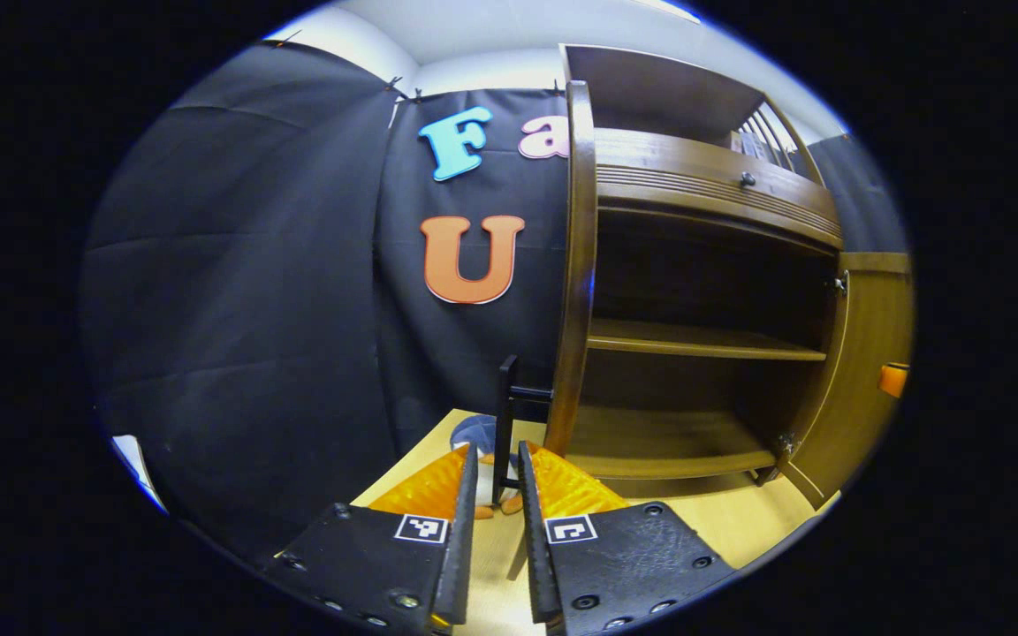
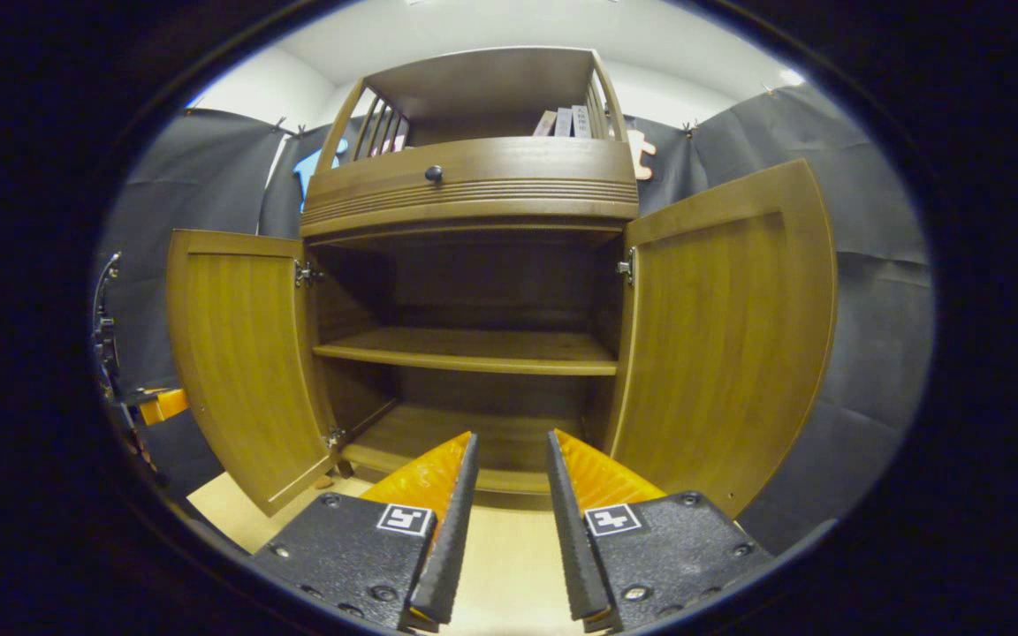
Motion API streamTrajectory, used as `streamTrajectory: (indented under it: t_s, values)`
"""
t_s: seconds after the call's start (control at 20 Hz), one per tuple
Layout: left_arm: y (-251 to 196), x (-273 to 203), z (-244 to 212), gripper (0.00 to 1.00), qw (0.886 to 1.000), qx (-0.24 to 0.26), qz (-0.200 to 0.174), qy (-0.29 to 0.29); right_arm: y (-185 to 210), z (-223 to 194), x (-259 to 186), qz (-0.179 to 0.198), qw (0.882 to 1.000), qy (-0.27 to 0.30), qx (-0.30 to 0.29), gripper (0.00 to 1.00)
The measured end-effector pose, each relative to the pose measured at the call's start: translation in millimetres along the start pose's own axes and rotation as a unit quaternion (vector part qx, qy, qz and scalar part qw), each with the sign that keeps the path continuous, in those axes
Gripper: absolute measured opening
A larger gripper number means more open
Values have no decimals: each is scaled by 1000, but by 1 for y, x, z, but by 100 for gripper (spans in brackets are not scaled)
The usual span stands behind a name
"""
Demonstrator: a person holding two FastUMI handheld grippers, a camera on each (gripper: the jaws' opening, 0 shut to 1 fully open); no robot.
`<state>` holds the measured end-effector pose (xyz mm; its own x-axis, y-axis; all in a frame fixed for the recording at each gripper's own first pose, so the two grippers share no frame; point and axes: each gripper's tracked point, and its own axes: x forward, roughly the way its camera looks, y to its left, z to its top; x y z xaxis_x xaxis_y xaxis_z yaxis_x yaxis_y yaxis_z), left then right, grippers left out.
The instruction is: Open the right door of the double-door shoe cabinet with the right hand, and open the left door with the left hand.
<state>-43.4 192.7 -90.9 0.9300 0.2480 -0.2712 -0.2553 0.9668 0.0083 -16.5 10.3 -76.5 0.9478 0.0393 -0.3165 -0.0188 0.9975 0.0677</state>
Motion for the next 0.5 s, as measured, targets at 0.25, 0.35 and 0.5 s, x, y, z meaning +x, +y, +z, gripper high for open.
streamTrajectory:
  t_s: [0.25, 0.35, 0.5]
  values:
    - [-14, -18, 8, 75, 1000, 4, -4, -6, 6, 3, -4, 10, 1000, -4, -5, 59]
    - [-30, -27, 20, 78, 1000, 10, -19, -19, 5, 9, -8, 11, 1000, -11, -10, 59]
    - [-76, -39, 35, 75, 997, 7, -59, -41, 6, 29, -22, 14, 1000, -26, -9, 67]
